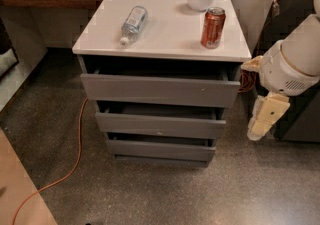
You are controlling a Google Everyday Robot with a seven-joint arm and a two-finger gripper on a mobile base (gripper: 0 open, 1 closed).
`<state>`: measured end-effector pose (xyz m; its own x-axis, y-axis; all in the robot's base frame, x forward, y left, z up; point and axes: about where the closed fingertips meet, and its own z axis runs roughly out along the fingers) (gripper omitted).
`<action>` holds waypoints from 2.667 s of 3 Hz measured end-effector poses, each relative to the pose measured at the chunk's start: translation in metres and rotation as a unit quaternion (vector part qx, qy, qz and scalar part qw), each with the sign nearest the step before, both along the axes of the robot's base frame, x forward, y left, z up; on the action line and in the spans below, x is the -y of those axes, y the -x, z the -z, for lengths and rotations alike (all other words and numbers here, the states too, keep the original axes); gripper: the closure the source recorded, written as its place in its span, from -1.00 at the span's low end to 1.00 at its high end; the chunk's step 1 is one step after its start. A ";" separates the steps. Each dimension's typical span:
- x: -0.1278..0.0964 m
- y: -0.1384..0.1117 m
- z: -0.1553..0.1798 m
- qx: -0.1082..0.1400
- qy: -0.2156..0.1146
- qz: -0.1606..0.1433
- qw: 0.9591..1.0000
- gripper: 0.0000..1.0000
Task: Place coke can into middle drawer
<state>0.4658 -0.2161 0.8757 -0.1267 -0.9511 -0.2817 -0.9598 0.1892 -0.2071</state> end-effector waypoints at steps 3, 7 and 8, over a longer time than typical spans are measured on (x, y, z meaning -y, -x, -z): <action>-0.002 -0.009 0.050 0.008 -0.018 -0.042 0.999 -1.00; -0.004 -0.051 0.249 -0.007 -0.046 -0.051 0.998 -1.00; -0.010 -0.058 0.284 0.003 -0.049 -0.052 0.997 -1.00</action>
Offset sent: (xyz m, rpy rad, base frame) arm 0.0072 0.0018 -0.0244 0.0158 -0.0480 0.0753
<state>0.5241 -0.2064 0.5918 -0.0267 -0.9273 -0.3734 -0.9744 0.1076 -0.1975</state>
